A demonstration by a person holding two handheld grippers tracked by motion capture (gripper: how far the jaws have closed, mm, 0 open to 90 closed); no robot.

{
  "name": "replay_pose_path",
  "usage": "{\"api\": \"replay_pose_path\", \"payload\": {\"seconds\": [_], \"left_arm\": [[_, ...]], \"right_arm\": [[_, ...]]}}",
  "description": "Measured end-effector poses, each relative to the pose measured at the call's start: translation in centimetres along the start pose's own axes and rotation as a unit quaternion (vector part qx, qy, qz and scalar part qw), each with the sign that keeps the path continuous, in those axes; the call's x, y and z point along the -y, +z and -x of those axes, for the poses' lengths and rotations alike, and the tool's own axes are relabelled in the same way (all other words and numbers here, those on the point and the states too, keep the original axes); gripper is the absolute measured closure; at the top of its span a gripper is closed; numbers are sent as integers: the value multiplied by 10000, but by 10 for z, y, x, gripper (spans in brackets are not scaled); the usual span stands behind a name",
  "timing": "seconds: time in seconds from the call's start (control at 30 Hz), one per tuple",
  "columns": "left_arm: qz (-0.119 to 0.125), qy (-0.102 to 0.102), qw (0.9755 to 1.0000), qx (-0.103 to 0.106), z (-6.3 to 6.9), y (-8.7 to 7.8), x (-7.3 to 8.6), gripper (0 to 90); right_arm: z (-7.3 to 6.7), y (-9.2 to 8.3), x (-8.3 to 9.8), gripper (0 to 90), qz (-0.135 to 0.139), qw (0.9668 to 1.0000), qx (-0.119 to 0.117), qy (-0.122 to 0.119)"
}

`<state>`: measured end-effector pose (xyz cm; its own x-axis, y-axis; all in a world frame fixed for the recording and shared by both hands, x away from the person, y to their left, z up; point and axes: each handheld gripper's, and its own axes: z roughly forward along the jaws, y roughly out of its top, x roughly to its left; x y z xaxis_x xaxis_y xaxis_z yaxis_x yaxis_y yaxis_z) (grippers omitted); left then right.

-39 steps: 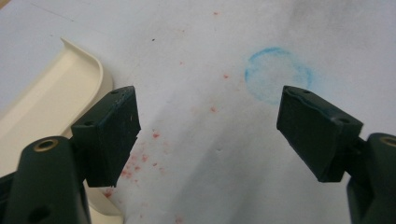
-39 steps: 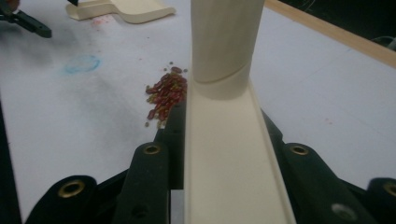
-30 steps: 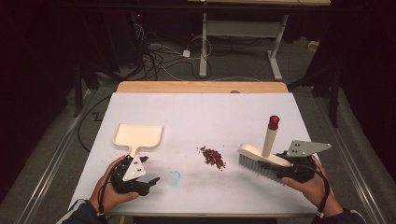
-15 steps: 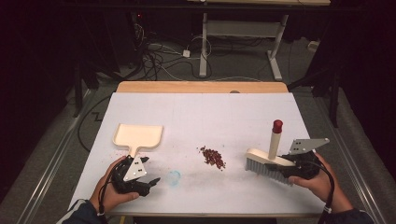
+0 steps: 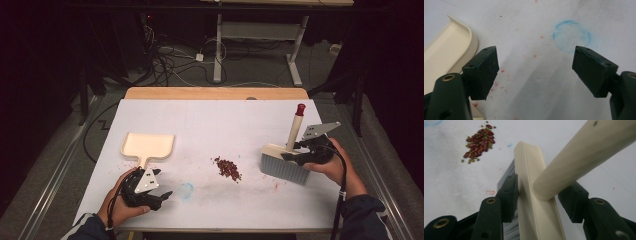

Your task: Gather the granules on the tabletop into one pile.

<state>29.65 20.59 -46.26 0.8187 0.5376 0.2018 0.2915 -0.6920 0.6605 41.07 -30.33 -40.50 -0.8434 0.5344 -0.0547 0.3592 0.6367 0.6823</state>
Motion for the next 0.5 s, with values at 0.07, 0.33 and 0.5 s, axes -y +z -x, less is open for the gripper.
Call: {"api": "replay_pose_path", "payload": {"seconds": [0.07,0.33,0.5], "left_arm": [[4,15,10000,10,0,0,0,204],[-39,26,10000,48,1,3,0,202],[-37,73,10000,51,2,3,-2,202]], "right_arm": [[3,5,-4,442,-104,9997,199,-37],[20,21,-10,332,-107,9920,1184,431],[27,29,-10,318,218,9797,1690,1056]]}}
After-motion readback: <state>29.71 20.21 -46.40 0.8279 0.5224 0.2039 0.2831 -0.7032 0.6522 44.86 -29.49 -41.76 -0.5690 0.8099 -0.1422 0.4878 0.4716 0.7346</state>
